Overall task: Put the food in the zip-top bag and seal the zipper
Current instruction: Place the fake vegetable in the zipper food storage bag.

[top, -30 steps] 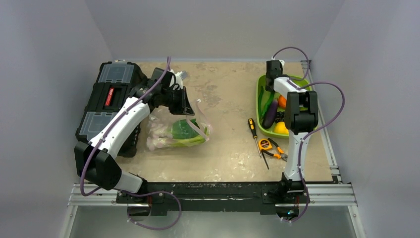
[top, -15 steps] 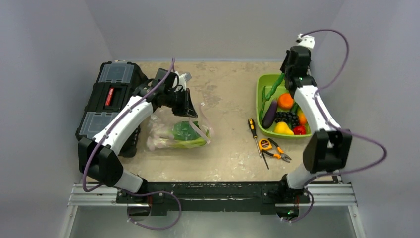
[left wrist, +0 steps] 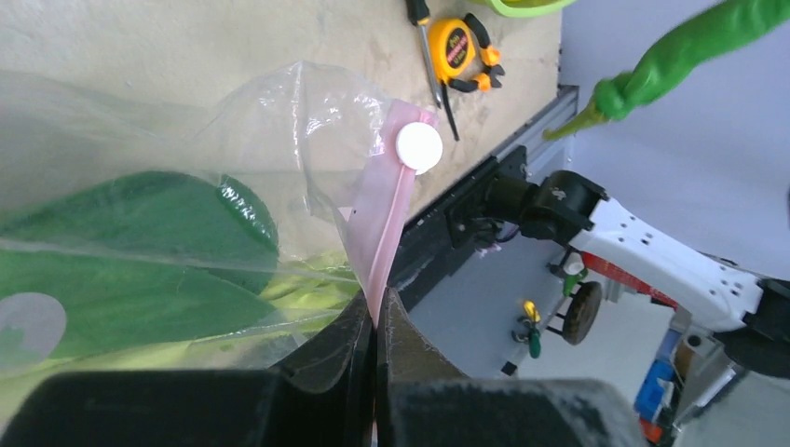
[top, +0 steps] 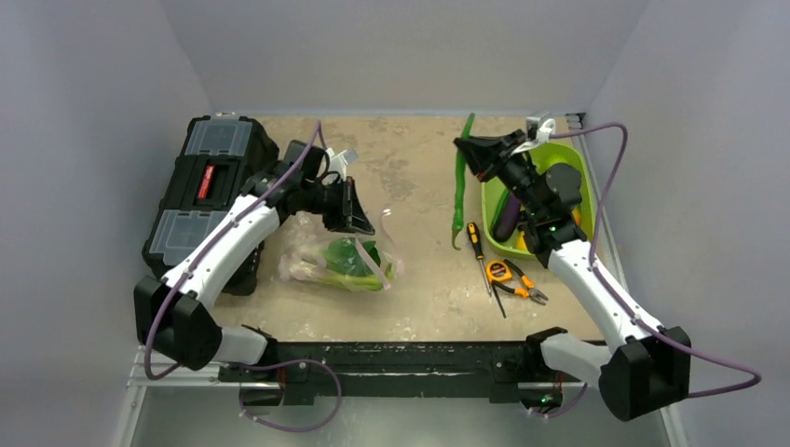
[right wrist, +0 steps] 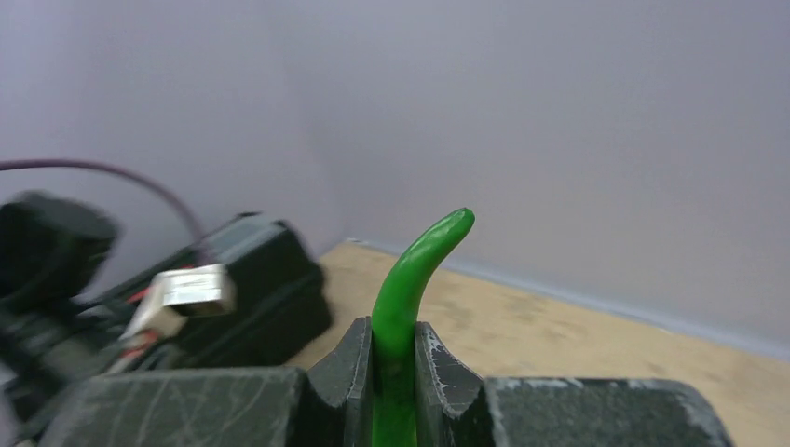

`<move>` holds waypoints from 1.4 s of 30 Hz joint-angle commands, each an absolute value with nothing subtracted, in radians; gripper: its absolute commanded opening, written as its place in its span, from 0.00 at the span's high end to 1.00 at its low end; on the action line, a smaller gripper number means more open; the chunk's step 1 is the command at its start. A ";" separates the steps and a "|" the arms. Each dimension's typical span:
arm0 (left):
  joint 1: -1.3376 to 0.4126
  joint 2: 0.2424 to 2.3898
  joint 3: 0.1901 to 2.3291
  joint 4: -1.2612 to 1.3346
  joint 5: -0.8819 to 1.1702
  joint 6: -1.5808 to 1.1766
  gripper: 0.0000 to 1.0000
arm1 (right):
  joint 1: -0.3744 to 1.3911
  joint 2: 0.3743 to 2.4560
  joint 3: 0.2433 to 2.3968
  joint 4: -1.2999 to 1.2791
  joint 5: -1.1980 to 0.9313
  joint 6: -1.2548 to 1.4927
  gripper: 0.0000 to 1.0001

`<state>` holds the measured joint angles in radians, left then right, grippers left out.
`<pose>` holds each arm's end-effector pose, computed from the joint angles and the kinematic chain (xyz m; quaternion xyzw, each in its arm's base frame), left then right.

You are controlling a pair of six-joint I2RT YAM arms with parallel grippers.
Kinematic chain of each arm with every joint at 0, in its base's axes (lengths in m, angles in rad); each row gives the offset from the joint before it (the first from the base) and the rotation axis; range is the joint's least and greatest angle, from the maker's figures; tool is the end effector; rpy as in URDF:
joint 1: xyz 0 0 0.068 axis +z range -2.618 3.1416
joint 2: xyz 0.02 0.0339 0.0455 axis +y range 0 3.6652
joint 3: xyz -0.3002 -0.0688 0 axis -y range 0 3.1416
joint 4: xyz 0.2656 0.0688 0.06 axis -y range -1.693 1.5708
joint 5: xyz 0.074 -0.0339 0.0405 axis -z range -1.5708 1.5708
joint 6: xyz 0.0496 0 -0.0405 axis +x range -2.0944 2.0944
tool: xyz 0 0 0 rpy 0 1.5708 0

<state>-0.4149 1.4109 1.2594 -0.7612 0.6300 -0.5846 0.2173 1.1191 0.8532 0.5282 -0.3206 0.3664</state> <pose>0.2752 -0.1531 0.3388 0.0235 0.9050 -0.4046 0.1292 0.2680 0.0752 0.4031 -0.0816 0.6085 0.3184 0.7223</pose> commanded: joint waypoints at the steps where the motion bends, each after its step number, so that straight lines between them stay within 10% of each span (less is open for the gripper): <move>1: -0.418 1.254 1.253 -0.689 0.722 -0.686 1.00 | 0.373 1.042 0.862 0.795 -0.504 0.411 1.00; 29: -0.422 1.137 1.397 -0.695 0.815 -0.888 1.00 | 0.790 1.304 1.211 1.409 -0.890 0.446 1.00; 42: -0.422 1.105 1.383 -0.736 0.829 -0.855 1.00 | 0.790 1.429 1.239 1.137 -1.143 0.068 1.00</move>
<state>-0.4156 1.1381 1.3483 -0.7544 0.7826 -0.8700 0.7856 1.4628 1.1839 1.3346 -1.0645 0.3084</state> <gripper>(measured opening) 0.003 0.119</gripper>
